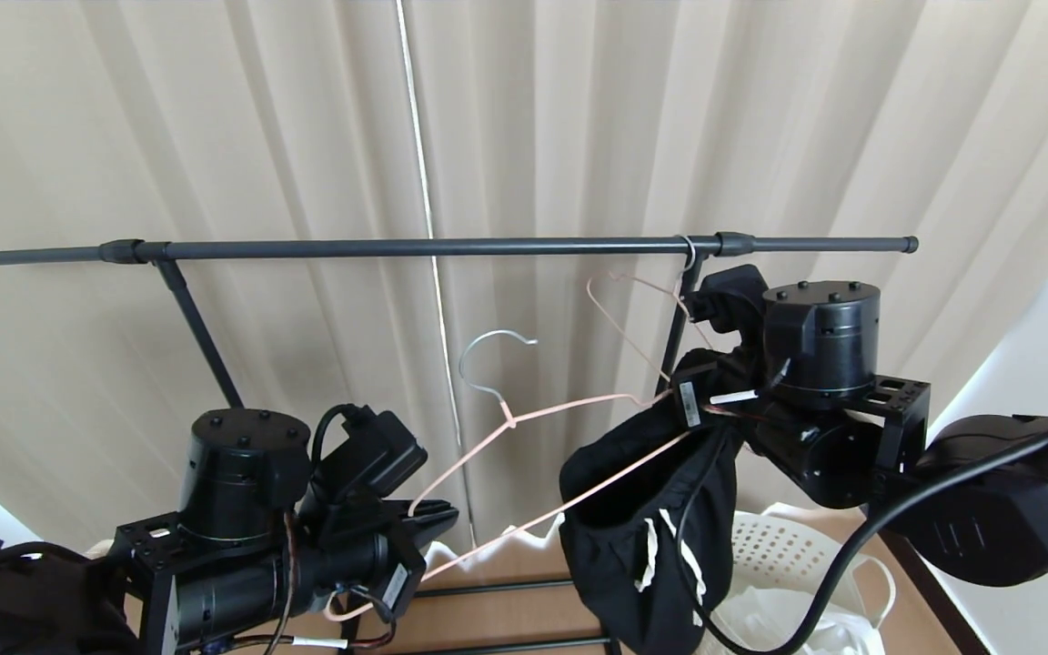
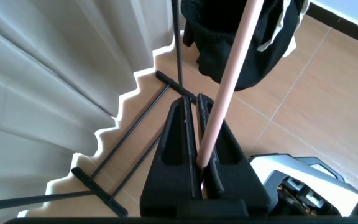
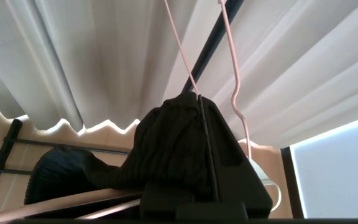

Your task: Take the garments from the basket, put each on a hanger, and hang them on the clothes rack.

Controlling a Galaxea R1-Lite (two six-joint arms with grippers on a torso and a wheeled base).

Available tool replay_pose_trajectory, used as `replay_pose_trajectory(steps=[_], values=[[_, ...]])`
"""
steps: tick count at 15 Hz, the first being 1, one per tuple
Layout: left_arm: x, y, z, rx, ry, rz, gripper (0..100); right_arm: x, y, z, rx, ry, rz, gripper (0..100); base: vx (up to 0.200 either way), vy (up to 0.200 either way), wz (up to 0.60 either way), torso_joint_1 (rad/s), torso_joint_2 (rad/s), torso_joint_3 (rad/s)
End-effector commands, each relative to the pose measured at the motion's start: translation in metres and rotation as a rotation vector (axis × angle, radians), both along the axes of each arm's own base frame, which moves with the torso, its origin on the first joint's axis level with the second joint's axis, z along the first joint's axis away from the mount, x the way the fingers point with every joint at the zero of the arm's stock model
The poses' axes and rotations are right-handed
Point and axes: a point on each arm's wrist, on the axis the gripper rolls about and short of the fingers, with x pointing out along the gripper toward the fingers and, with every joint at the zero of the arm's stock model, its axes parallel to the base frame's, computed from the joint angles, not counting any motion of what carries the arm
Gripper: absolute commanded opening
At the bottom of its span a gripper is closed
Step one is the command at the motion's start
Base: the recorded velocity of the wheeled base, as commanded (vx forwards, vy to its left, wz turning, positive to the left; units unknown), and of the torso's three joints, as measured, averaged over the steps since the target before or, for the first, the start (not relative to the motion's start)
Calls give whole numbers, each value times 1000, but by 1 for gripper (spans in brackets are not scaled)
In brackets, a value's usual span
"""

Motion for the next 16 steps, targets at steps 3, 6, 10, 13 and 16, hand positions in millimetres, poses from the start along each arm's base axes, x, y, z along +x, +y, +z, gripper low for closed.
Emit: replay_pose_trajectory(steps=[3, 6, 10, 13, 16], values=[[5, -3, -3, 5, 8, 0, 0, -12, 14, 2, 2, -12, 17, 0, 0, 0, 0, 0, 0, 0], [5, -3, -4, 3, 12, 1, 0, -22, 27, 2, 9, -18, 38, 0, 0, 0, 0, 0, 0, 0], [3, -5, -4, 3, 12, -6, 0, -38, 44, 1, 25, -17, 86, 0, 0, 0, 0, 0, 0, 0], [3, -5, -4, 3, 12, -6, 0, -46, 52, 2, 29, -26, 92, 0, 0, 0, 0, 0, 0, 0], [3, -4, -4, 4, 13, -7, 0, -49, 56, 6, 55, -36, 97, 0, 0, 0, 0, 0, 0, 0]])
